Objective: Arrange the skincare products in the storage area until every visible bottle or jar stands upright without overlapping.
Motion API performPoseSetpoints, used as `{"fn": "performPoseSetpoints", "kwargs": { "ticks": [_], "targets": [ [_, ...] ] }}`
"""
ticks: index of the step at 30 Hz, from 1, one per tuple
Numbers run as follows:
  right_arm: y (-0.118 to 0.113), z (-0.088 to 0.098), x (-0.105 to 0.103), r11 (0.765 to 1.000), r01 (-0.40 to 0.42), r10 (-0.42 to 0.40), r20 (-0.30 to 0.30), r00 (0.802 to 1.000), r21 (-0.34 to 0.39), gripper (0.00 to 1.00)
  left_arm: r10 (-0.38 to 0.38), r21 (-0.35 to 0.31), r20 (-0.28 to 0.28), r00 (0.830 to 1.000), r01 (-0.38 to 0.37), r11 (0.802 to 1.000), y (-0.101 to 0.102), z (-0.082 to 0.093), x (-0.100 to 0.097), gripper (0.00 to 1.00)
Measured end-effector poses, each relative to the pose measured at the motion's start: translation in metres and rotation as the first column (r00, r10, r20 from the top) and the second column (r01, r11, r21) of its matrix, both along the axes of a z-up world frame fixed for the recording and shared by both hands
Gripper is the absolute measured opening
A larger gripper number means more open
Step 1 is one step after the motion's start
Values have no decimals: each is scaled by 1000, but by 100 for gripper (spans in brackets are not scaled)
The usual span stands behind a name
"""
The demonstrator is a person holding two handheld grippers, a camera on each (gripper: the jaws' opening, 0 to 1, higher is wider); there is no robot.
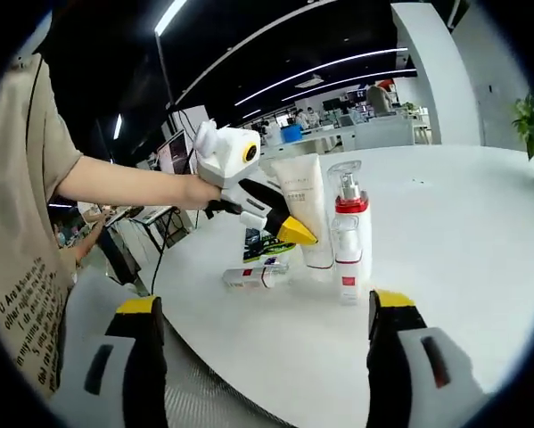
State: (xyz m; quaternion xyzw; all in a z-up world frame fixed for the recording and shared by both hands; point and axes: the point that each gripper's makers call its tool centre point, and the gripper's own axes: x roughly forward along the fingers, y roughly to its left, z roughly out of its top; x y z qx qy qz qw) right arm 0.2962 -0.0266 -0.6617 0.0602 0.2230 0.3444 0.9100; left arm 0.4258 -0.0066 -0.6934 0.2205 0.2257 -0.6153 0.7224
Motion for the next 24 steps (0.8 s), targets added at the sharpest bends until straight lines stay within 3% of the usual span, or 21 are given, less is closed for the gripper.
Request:
{"fn": "performPoseSetpoints", "kwargs": {
  "ticks": [10,24],
  "targets": [
    [-16,-1,9,995,86,-84,34,996,-45,100,6,-6,-8,1000,-6,1000,-3,1,8,15],
    [-22,0,12,991,125,-123,39,992,-42,100,-1,-4,-11,1000,1,1000,-6,0,13,15]
  ]
}}
